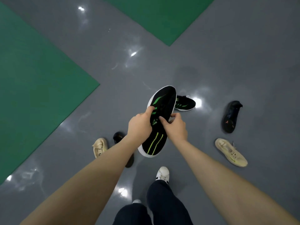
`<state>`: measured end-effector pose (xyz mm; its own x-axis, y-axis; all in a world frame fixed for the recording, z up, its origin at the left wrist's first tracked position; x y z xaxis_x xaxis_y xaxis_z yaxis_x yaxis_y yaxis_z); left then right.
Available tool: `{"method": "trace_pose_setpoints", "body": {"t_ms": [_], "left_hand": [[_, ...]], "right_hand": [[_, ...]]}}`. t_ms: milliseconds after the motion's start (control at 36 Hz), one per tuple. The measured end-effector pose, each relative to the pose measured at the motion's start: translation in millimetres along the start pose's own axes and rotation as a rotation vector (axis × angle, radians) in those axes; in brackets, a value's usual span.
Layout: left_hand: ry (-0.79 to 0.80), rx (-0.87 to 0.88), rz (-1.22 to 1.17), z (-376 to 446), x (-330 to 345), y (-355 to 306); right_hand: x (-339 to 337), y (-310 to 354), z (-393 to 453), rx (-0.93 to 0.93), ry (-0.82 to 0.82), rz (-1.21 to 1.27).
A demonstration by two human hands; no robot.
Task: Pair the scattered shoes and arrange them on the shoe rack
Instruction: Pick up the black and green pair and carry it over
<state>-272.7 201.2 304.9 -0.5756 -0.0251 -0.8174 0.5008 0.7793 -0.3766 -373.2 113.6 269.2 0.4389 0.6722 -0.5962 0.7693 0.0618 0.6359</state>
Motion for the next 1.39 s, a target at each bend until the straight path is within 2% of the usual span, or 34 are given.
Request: {"method": "trace_pose_setpoints", "body": {"t_ms": [194,333,472,583,694,833,1056,1167,1278,1389], "left_hand": [[0.011,0.080,0.066,55,18,-52],[0.093,0.156,0.106,95,31,-83],[0.145,0.217,0.146,137,39,-100],[0.216,0.298,0.220,174,52,-111],[0.283,0.359,0.275,202,74,-119],[0.352,0.318,0.289,239,121,-114],[0.445,0.193,0.220,311,239,-76],[0.543,0.259,0.265,349,290,-53],[0.408,0.341,0.429,385,325,-33],[0.348,0.361,0.635,411,352,-18]], "right_hand": [[-38,-12,54,0.141,-0.035,-0.024],[-52,-31,93,0.177,-0.068,-0.024],[-52,-41,131,0.260,-0.081,0.126],[-46,-54,158,0.368,-0.181,0.293],[-35,-76,181,0.392,-0.262,0.276],[-22,-116,213,0.386,-0.274,0.180],[31,-198,289,0.386,-0.278,0.047],[60,-235,314,0.408,-0.318,0.068],[84,-271,330,0.448,-0.353,0.074],[103,-295,343,0.492,-0.385,0.123]]}}
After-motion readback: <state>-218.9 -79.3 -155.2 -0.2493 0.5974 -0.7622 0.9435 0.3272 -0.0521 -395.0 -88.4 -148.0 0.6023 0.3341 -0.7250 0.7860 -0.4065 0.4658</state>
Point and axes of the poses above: each hand's wrist, its own z-axis towards the middle knuckle, its own x-axis out of the palm, y = z × x, the point moved 1 cm from there along z, towards the middle knuckle, and after that the axes turned 8 degrees about -x, right-handed, at the moved point
